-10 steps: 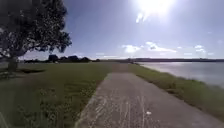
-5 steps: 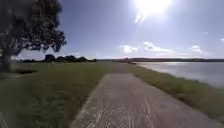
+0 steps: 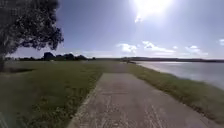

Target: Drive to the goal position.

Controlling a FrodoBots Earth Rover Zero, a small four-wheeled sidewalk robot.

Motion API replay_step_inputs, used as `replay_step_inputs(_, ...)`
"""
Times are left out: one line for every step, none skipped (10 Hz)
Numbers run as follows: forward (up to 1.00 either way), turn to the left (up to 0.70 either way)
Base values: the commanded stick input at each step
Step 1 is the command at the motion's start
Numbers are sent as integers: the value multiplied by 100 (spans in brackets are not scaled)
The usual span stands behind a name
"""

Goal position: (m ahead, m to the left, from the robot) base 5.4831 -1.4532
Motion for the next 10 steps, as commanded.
replay_step_inputs(70, 5)
replay_step_inputs(70, 5)
replay_step_inputs(70, 5)
replay_step_inputs(70, 5)
replay_step_inputs(70, 5)
replay_step_inputs(70, 5)
replay_step_inputs(70, 5)
replay_step_inputs(70, 5)
replay_step_inputs(70, 5)
replay_step_inputs(70, 5)
